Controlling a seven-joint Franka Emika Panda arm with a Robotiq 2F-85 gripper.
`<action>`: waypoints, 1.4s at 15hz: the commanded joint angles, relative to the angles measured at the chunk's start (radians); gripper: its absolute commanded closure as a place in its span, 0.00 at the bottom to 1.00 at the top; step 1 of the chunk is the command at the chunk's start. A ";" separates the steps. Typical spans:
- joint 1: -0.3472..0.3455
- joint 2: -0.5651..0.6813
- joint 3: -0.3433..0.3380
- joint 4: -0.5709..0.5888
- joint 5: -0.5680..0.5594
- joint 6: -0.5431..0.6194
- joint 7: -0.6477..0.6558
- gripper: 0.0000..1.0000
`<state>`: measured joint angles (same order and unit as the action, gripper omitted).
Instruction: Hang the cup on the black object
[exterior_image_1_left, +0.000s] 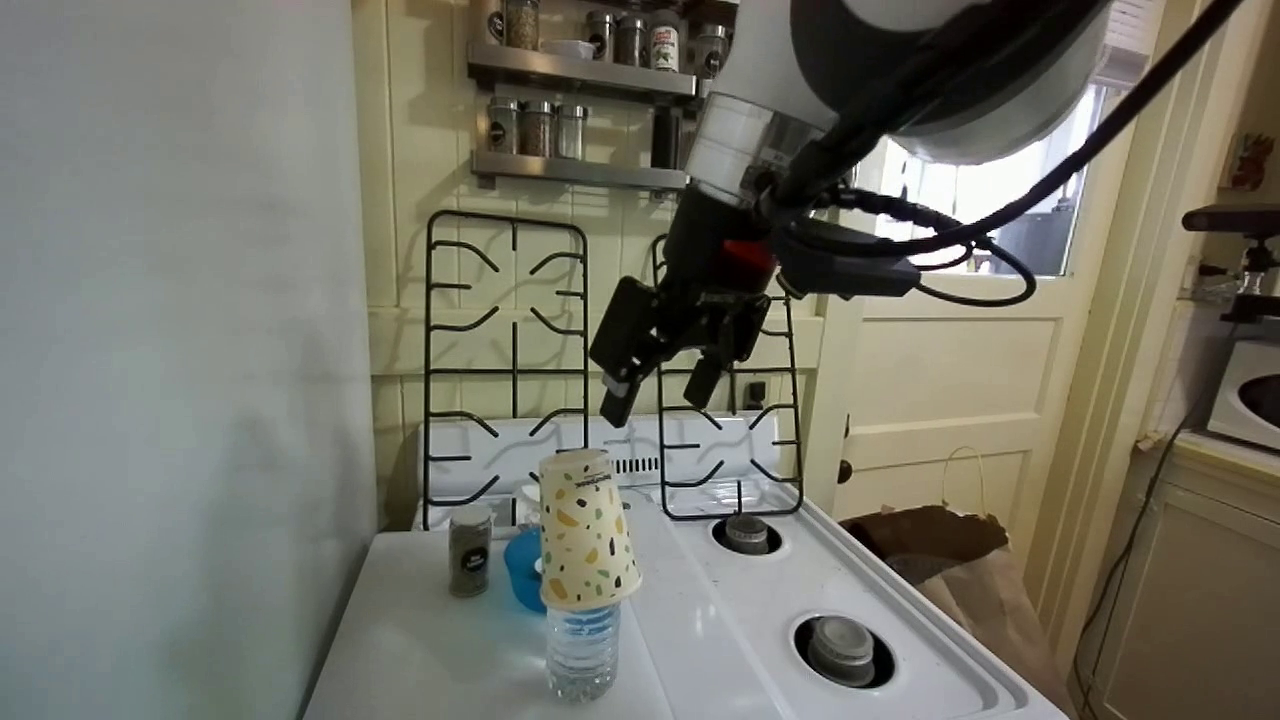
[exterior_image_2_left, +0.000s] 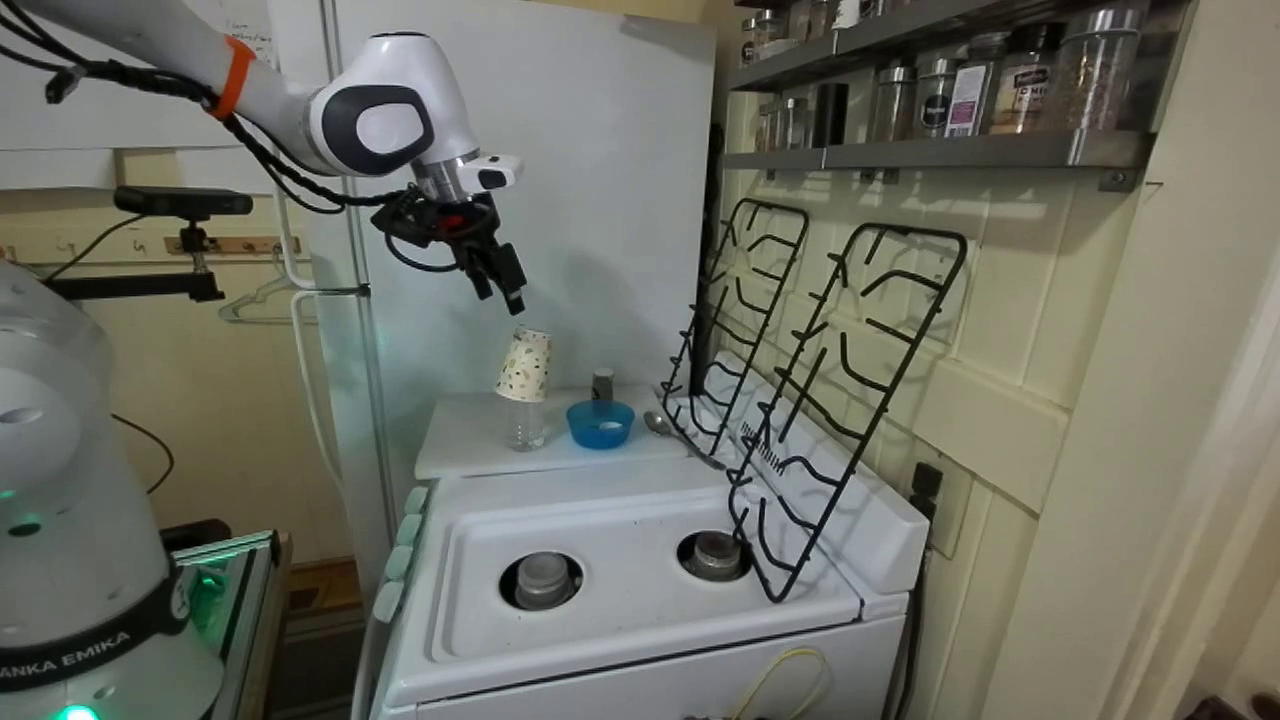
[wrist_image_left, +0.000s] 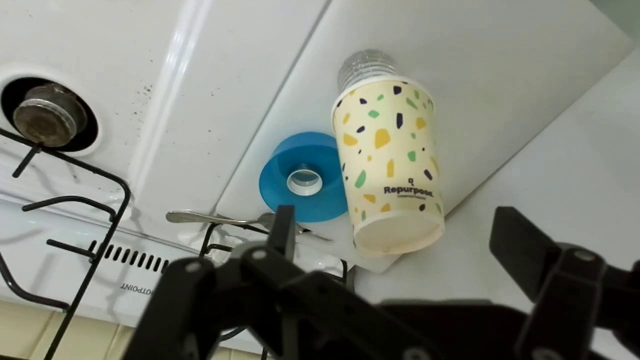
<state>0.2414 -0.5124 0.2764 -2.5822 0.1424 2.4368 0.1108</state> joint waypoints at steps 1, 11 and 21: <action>-0.005 0.096 0.049 0.039 -0.030 0.070 0.091 0.00; -0.088 0.258 0.133 0.125 -0.245 0.069 0.340 0.00; -0.061 0.351 0.133 0.183 -0.320 0.065 0.416 0.25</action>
<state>0.1712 -0.1916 0.4109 -2.4187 -0.1359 2.5005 0.4739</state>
